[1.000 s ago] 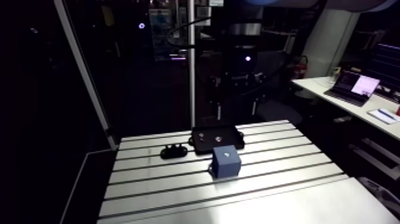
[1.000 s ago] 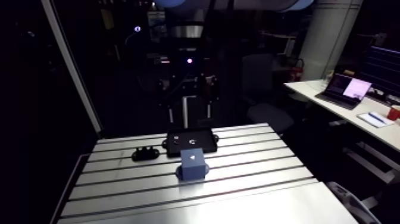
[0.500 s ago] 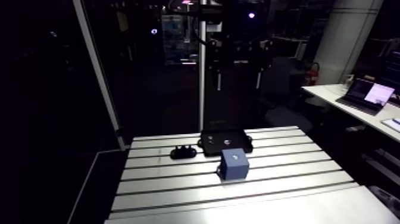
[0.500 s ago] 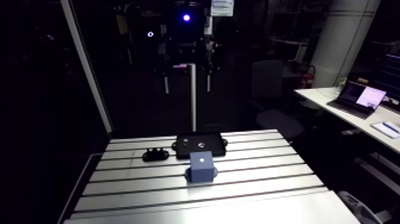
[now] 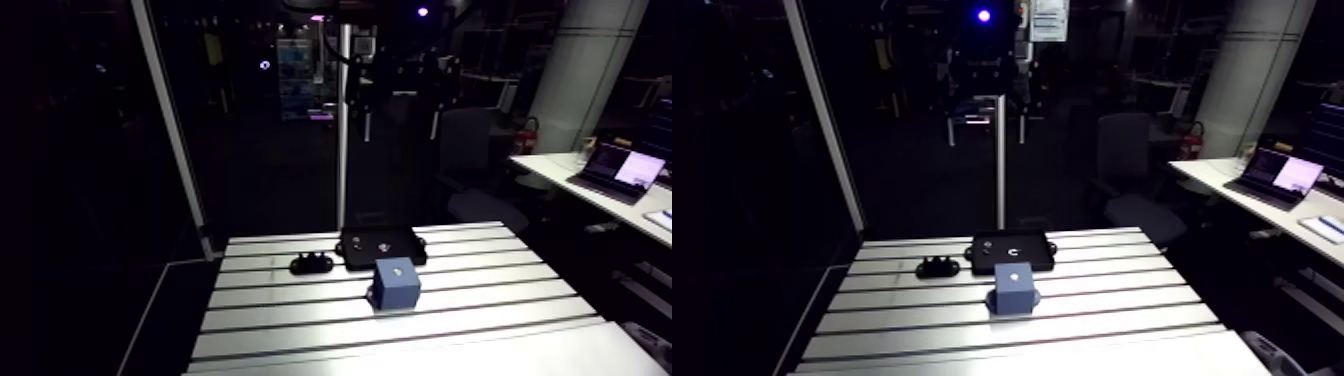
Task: Pick up the M10 bolt and insert it into the hex recess until seated.
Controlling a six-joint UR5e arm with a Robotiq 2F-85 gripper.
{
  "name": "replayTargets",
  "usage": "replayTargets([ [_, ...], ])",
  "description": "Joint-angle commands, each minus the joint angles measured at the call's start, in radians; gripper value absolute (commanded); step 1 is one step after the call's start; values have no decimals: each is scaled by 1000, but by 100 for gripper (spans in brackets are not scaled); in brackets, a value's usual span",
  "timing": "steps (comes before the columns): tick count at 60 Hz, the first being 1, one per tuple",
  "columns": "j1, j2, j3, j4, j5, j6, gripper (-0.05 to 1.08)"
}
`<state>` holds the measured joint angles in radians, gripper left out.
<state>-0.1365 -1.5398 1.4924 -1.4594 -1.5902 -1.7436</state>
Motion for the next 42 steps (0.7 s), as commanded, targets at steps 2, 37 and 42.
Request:
replayTargets([
  [2,2,-12,12,-24,0,-1,1],
  [37,4,-9,18,-26,-1,-3,1],
  [42,6,-9,19,-26,-1,-3,1],
])
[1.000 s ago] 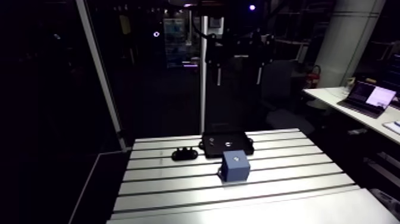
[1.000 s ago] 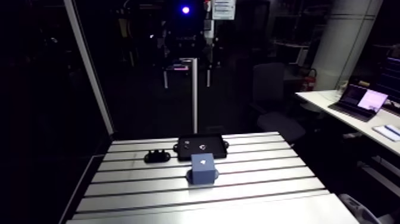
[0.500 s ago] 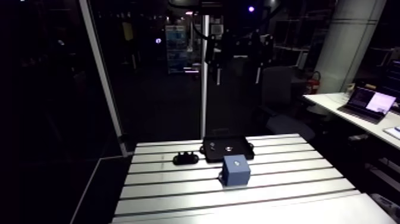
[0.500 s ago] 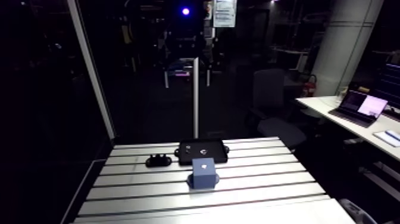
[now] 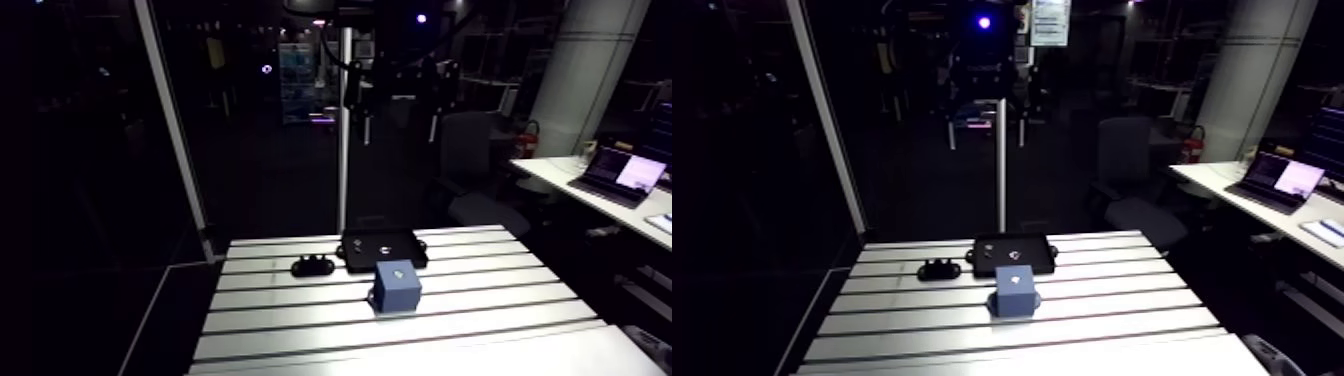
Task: Pick up the M10 bolt and insert it into the hex recess until seated.
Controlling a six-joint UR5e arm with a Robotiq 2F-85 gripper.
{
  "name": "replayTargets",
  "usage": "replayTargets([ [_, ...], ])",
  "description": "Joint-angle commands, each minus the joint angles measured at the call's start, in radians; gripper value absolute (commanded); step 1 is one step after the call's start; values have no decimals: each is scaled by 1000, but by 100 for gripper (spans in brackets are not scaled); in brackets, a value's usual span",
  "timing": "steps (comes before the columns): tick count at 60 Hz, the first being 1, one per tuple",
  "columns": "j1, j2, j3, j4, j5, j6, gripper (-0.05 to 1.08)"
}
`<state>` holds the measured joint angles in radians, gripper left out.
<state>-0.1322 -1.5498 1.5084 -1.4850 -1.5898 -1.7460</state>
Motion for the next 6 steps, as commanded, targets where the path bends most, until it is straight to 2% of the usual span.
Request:
replayTargets([
  [1,2,1,3,-1,-2,0,1],
  [6,0,1,3,-1,-3,0,1],
])
